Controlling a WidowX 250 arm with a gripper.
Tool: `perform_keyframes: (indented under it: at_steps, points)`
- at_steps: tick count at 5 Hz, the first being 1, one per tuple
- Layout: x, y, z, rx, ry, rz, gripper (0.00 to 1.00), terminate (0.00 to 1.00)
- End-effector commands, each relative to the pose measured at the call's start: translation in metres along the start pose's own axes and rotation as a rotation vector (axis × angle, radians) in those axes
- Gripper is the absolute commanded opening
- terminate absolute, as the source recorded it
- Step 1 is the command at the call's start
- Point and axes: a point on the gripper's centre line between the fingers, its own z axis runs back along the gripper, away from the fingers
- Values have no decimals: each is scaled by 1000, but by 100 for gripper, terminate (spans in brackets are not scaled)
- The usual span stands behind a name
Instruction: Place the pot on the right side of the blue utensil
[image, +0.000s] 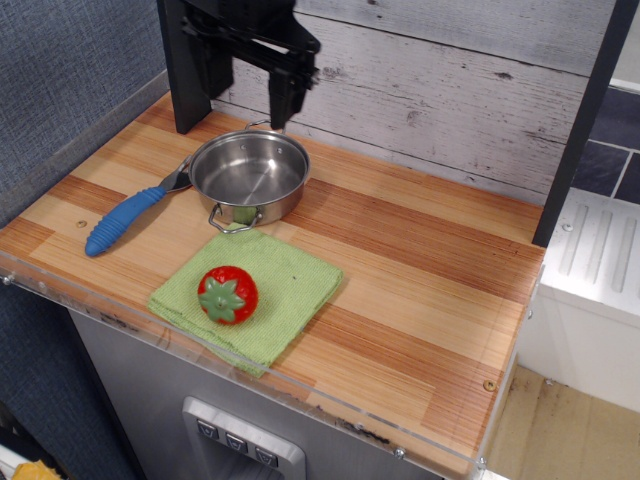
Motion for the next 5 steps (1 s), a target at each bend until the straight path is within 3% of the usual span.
perform_keyframes:
  at_steps: [1, 3, 4, 5]
  points:
    - [-16, -13, 4, -58, -19, 29, 100, 0]
    - [-22, -19, -1, -118, 14, 17, 100, 0]
    - [-22, -19, -1, -118, 14, 17, 100, 0]
    - [-22, -19, -1, -118, 14, 17, 100, 100]
